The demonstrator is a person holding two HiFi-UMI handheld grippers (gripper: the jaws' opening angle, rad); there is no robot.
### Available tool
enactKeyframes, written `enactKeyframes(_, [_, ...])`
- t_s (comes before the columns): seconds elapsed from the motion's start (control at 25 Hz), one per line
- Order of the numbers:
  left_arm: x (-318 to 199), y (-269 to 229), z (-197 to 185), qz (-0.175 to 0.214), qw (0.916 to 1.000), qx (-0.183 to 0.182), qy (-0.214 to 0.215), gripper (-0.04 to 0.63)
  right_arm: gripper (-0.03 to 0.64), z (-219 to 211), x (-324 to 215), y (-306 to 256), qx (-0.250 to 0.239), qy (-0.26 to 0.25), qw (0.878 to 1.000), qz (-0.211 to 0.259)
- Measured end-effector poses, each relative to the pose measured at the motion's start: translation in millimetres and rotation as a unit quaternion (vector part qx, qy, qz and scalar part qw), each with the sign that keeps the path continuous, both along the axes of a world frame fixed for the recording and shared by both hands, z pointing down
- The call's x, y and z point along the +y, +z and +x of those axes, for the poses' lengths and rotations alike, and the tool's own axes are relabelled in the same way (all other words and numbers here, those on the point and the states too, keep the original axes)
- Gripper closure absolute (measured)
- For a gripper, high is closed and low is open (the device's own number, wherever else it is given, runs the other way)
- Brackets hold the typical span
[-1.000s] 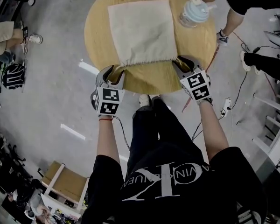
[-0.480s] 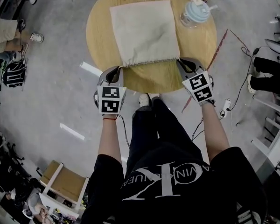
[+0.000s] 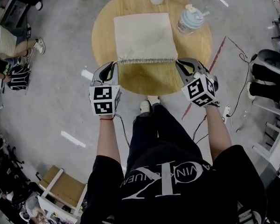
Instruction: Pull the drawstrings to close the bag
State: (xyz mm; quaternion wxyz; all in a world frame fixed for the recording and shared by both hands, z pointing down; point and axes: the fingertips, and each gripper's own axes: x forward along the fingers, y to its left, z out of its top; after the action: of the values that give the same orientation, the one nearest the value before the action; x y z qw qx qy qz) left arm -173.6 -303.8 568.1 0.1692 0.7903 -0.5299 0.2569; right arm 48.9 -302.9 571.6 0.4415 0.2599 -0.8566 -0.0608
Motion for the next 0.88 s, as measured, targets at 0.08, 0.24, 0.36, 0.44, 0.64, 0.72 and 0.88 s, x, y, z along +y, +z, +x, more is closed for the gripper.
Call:
enactKeyframes(0.08, [-3.2, -13.8, -1.3, 0.017, 0.9998, -0.013, 0.003, 0.575, 0.592, -1.1, -4.2, -13.0, 0.02, -0.011, 0.999, 0.029])
enactKeyframes(0.24, [-7.4, -44.1, -1.9, 0.046, 0.9988, -0.016, 0.003, 0.574, 0.594, 1.8, -16.4, -44.6, 0.015, 0.008, 0.998, 0.067])
enactKeyframes(0.36, [-10.6, -72.0, -5.8, 0.071, 0.9973, 0.012, -0.012, 0.575, 0.594, -0.1, -23.7, -74.6, -0.077, 0.044, 0.995, 0.04])
enactKeyframes(0.44, [-12.7, -88.5, -10.3, 0.083, 0.9957, 0.035, -0.022, 0.575, 0.594, -3.3, -27.2, -92.5, -0.159, 0.065, 0.985, -0.002])
enactKeyframes(0.64, [-14.2, -113.9, -16.4, 0.101, 0.9941, 0.031, -0.024, 0.575, 0.594, -5.4, -34.1, -121.2, -0.195, 0.067, 0.978, -0.01])
enactKeyframes(0.72, [-13.1, -122.3, -18.4, 0.105, 0.994, 0.016, -0.025, 0.575, 0.594, -5.5, -35.4, -127.7, -0.162, 0.061, 0.985, 0.014])
enactKeyframes(0.88, [-10.9, -138.4, -25.0, 0.109, 0.9933, 0.015, -0.034, 0.575, 0.595, -2.6, -36.5, -139.9, -0.126, 0.049, 0.99, 0.045])
